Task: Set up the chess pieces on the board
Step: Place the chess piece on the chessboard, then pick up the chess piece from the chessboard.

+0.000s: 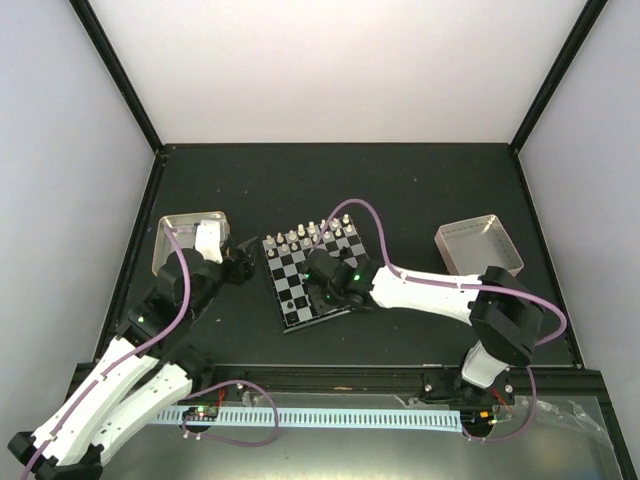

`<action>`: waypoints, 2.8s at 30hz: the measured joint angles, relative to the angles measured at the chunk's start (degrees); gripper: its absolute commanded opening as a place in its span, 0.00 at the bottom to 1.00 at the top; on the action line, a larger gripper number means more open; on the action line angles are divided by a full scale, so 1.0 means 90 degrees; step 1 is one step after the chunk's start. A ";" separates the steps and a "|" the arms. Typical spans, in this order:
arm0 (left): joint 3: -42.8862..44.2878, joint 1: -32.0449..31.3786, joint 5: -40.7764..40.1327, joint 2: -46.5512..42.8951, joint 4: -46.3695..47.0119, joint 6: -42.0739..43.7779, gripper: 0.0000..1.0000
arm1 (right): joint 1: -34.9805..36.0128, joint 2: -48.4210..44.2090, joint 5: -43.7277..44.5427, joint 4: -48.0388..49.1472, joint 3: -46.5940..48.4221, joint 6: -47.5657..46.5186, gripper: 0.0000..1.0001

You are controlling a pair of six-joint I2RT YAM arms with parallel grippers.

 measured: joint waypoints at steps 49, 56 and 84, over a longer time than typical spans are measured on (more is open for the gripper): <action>-0.0002 0.0002 -0.0049 0.0019 -0.0002 -0.0044 0.72 | -0.0083 0.0877 0.0675 0.0658 -0.0117 0.0787 0.20; -0.0002 0.0002 -0.0049 0.0019 0.0000 -0.0044 0.72 | -0.0148 0.0716 0.0709 0.0605 -0.0102 0.0821 0.28; -0.0002 0.0002 -0.0049 0.0015 -0.0002 -0.0046 0.72 | -0.0520 0.1384 0.0418 0.0053 0.0896 0.0719 0.25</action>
